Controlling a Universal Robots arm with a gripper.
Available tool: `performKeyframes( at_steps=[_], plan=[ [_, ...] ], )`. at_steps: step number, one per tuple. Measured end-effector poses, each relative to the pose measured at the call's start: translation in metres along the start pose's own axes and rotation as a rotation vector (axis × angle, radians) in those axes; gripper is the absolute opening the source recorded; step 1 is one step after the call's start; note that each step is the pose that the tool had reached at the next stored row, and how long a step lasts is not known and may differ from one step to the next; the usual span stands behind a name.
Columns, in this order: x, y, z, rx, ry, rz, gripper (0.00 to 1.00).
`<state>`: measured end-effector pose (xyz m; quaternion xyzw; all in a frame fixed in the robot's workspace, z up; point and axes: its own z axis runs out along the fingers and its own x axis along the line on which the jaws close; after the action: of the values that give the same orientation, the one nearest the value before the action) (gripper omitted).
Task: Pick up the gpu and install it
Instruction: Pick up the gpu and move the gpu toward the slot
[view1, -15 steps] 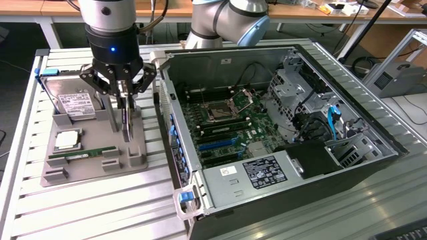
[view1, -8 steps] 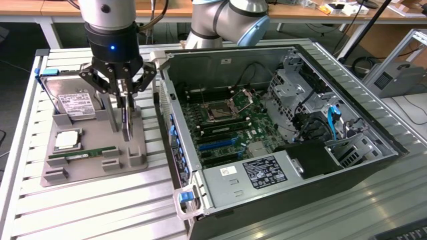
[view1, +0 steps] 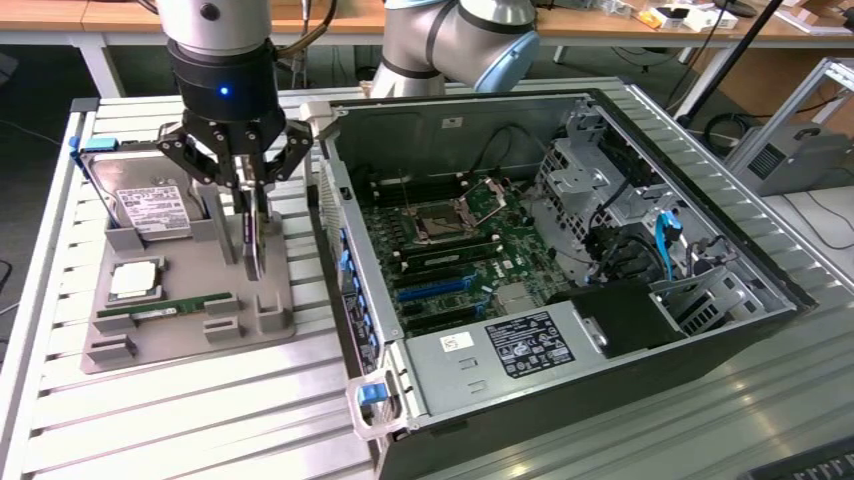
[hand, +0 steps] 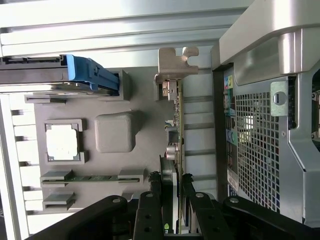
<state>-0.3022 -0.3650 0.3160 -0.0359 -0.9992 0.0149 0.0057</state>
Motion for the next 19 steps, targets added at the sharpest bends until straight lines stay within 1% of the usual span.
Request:
performKeyframes(
  at_steps=[19],
  plan=[
    [0.0001, -0.0002, -0.0066, 0.0001, 0.0001, 0.0, 0.27]
  ],
)
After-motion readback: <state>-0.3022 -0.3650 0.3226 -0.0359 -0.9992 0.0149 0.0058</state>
